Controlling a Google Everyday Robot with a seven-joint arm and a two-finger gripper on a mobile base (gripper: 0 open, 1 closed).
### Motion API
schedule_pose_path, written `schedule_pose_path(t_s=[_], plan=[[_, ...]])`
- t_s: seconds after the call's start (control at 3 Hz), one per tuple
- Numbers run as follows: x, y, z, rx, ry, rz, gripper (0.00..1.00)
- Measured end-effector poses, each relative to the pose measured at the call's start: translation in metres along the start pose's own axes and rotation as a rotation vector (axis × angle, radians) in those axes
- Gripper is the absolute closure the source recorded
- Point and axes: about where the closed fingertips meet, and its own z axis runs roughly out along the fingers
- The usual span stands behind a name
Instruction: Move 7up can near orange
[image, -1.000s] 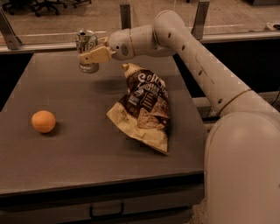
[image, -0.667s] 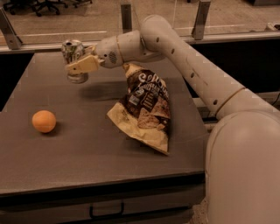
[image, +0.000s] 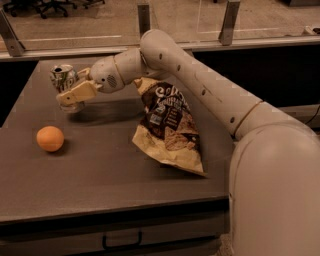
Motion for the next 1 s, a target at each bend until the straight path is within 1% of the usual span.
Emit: schedule_pose_path(t_s=[0.33, 0.67, 1.0], plan=[[0.002, 0.018, 0.03, -0.131, -0.013, -0.083, 0.82], [0.005, 0.028, 0.048, -0.197, -0.004, -0.153, 0.59], [0.006, 0.032, 0.059, -0.238, 0.0, -0.201, 0.35]])
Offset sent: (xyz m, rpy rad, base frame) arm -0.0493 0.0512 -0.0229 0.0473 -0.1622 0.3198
